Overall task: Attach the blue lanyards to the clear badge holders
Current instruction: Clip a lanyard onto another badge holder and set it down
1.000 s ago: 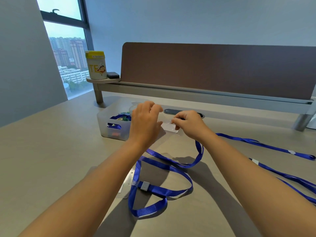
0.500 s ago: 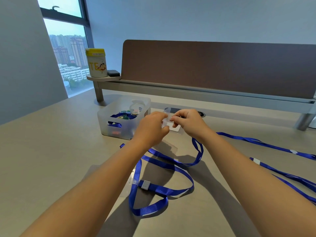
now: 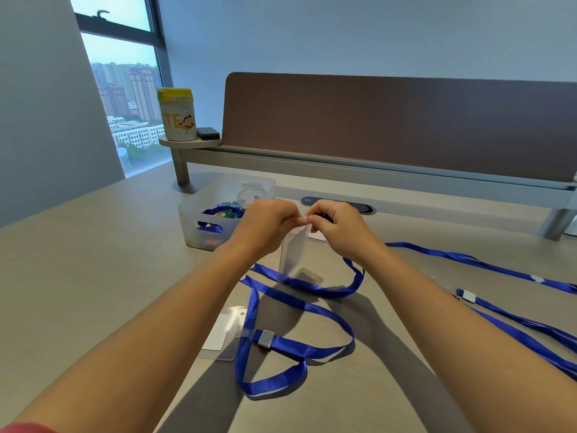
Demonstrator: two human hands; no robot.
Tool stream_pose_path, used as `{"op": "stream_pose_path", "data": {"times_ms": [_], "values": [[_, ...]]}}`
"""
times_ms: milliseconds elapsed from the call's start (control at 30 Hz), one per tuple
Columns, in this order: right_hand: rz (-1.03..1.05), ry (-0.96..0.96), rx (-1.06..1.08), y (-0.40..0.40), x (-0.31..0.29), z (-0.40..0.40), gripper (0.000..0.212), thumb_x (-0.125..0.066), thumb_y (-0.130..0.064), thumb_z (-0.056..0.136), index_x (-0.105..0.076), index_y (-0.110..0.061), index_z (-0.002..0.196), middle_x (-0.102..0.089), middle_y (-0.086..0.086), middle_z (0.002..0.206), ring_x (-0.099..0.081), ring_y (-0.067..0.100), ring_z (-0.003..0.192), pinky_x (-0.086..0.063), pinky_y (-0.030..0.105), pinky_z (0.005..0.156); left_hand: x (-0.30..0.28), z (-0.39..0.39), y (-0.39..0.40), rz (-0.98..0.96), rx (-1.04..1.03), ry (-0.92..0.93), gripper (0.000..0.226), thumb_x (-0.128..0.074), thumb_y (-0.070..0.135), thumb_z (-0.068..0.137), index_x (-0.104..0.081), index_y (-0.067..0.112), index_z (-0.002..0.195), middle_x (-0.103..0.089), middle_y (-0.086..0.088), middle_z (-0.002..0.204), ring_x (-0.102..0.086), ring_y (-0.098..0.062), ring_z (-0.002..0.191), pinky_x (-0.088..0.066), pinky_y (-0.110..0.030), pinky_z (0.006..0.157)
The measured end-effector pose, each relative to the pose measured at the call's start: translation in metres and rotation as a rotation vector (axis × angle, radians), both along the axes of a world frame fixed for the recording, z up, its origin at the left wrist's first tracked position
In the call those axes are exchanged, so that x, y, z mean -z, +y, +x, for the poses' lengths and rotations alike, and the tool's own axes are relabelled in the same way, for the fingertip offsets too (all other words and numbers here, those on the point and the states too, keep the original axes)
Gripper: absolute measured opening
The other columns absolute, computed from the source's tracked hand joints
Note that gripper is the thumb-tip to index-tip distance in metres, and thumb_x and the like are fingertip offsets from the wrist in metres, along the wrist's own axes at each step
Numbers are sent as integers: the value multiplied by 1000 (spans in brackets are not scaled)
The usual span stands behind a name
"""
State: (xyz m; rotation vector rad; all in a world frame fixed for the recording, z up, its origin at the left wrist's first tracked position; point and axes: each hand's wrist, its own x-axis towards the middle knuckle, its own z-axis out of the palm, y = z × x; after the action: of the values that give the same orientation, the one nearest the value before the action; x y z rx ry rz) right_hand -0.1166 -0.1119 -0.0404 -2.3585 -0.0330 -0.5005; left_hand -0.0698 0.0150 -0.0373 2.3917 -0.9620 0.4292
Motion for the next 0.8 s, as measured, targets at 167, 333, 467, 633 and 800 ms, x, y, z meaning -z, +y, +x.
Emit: {"op": "stream_pose_path", "data": {"times_ms": [167,333,467,633,800], "values": [[39,-47,8,3,1,2,23,-45,-13,94,-62,-1,102,-55,4,85,-49,12,72,-42,21,65,1,1,0,-102,30,62,28,-48,19,91,-64,-2,99,-68,-21,99,-54,-23,81,-34,-14,60],[84,-112,27,9,0,2,24,-43,-12,94,-61,3,100,-55,8,84,-50,18,79,-42,22,64,2,2,-7,-249,30,121,27,-45,16,93,-63,-4,96,-66,-22,94,-50,-19,79,-39,-28,69],[94,-160,55,12,-2,4,23,-43,-11,94,-61,3,97,-54,7,82,-49,18,78,-45,27,68,2,2,-12,-478,64,332,27,-44,11,92,-64,-7,94,-61,-14,82,-53,-18,73,-42,-21,63],[65,-168,47,13,-2,6,25,-42,-11,94,-61,4,100,-54,7,85,-49,16,79,-41,21,64,0,2,-12,-721,81,720,27,-43,11,93,-60,-9,101,-59,-4,74,-57,-12,71,-49,-22,69],[309,-46,29,6,-9,7,21,-44,-10,94,-60,-6,81,-51,-1,66,-45,8,60,-38,17,56,-1,3,-10,-730,81,849,33,-38,25,95,-58,2,108,-61,-10,101,-56,-19,94,-46,-22,67]]}}
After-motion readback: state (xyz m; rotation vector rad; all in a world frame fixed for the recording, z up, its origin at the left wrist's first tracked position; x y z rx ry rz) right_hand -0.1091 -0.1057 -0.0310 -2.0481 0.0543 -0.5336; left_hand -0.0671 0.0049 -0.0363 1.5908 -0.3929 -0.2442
